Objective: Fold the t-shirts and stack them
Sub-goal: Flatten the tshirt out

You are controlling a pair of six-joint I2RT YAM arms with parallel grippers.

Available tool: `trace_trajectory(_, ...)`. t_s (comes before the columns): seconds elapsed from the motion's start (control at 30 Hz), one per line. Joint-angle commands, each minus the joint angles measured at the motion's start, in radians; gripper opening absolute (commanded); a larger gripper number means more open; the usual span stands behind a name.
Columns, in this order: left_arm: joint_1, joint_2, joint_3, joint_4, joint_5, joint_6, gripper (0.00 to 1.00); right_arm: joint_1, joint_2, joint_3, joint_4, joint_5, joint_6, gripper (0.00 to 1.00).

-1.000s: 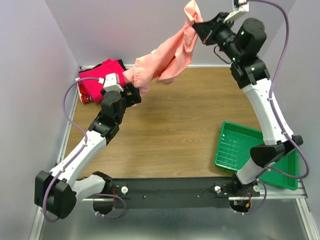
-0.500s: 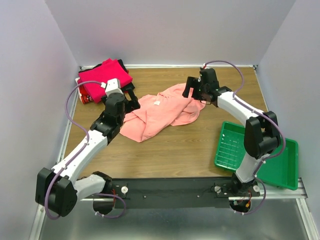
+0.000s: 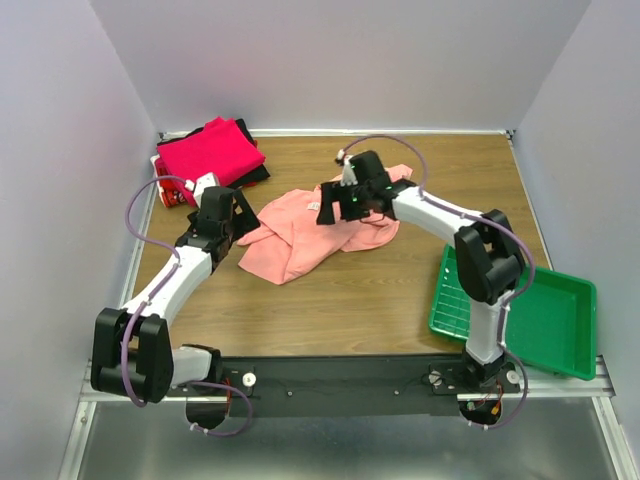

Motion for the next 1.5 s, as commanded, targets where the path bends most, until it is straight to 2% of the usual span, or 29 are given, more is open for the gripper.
trace_trajectory(0.0,0.001,-0.024,-0.005,0.067,0.092,0.001,0.98,0.072,0.080,0.052,-0.070,-0.024,-0.032,0.91)
trace_trajectory(0.4,0.021,0.033,-0.006,0.092,0.112,0.011,0.98,0.232,0.168,0.163,-0.114,0.009,-0.076,0.90)
trace_trajectory(0.63,0.027,0.008,0.008,0.109,0.111,0.042,0.98,0.284,0.291,0.264,-0.134,0.094,-0.058,0.79)
trace_trajectory(0.77,0.027,-0.027,-0.009,0.135,0.122,0.056,0.98,0.284,0.341,0.299,-0.144,0.143,-0.052,0.77)
trace_trajectory(0.83,0.027,-0.053,-0.018,0.146,0.122,0.067,0.98,0.286,0.366,0.325,-0.165,0.183,-0.050,0.70)
trace_trajectory(0.87,0.027,-0.068,-0.027,0.152,0.120,0.070,0.98,0.286,0.369,0.331,-0.171,0.199,-0.050,0.61)
trace_trajectory(0.9,0.027,-0.074,-0.032,0.152,0.119,0.073,0.98,0.284,0.369,0.333,-0.179,0.213,-0.050,0.56)
trace_trajectory(1.07,0.027,-0.088,-0.061,0.156,0.108,0.065,0.98,0.284,0.348,0.316,-0.197,0.276,-0.046,0.01)
trace_trajectory(1.3,0.027,0.001,-0.041,0.144,0.122,0.037,0.90,0.281,0.213,0.282,-0.222,0.405,-0.017,0.00)
trace_trajectory(1.47,0.027,0.079,-0.014,0.118,0.137,0.027,0.87,0.198,0.026,0.283,-0.282,0.427,0.086,0.00)
